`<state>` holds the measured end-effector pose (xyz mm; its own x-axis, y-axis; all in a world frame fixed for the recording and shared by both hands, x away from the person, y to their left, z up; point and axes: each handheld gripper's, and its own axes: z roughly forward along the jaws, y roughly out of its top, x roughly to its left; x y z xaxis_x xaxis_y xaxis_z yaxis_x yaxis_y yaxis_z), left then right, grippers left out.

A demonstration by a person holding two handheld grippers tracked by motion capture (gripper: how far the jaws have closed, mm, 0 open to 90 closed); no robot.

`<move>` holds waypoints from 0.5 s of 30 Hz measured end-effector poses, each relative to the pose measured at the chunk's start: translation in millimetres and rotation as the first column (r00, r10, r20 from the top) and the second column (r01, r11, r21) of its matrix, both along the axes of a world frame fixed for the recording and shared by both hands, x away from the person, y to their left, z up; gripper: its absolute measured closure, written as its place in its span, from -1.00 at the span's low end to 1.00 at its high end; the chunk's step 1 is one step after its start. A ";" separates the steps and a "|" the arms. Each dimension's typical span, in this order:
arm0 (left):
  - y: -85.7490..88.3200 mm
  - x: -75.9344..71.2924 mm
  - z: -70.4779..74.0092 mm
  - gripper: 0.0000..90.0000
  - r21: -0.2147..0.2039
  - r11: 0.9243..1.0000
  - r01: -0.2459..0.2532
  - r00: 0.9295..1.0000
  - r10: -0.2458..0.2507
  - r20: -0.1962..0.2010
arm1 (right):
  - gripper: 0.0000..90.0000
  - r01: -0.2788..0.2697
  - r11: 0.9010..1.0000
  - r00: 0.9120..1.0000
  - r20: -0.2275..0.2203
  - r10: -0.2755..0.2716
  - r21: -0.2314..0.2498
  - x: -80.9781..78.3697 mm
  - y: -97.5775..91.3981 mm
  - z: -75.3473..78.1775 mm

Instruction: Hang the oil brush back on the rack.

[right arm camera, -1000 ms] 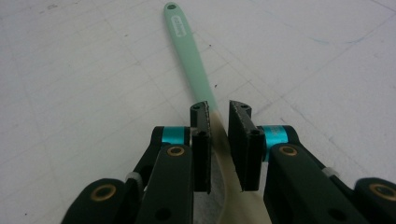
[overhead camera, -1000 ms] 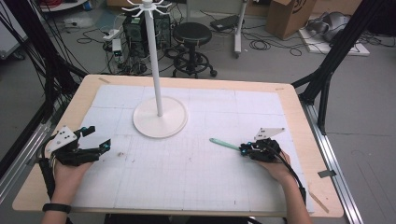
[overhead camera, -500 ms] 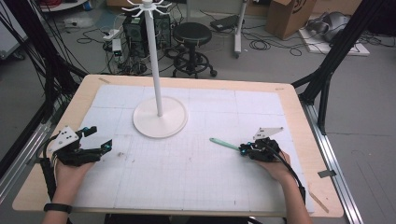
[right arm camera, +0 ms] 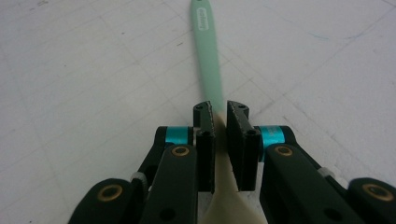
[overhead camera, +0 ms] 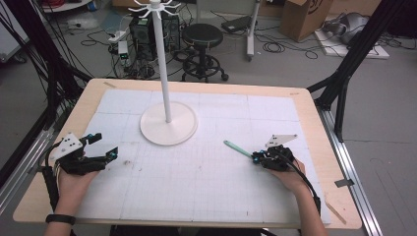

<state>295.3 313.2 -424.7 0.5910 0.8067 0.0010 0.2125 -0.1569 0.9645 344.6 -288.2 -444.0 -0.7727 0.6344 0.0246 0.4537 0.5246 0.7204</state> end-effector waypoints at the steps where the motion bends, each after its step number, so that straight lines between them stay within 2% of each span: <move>1: -0.9 0.1 -0.2 -0.62 0.002 1.000 0.001 1.000 -0.001 -0.002 | 0.83 0.000 1.000 1.000 -0.001 0.000 0.001 0.4 -0.4 -0.1; 6: -0.1 -0.3 0.3 -0.62 -0.003 1.000 0.001 1.000 -0.001 0.002 | 0.85 0.013 0.999 1.000 -0.022 -0.013 0.037 1.8 -2.8 -1.0; 12: 1.2 -0.6 0.6 -0.62 -0.003 1.000 0.000 1.000 0.000 0.003 | 0.85 0.016 0.999 1.000 -0.009 -0.015 0.047 0.9 -1.0 0.7; 15: 1.4 -0.6 0.6 -0.62 -0.007 1.000 0.001 1.000 -0.001 0.005 | 0.85 0.018 0.997 1.000 0.004 -0.018 0.069 -1.2 0.4 4.0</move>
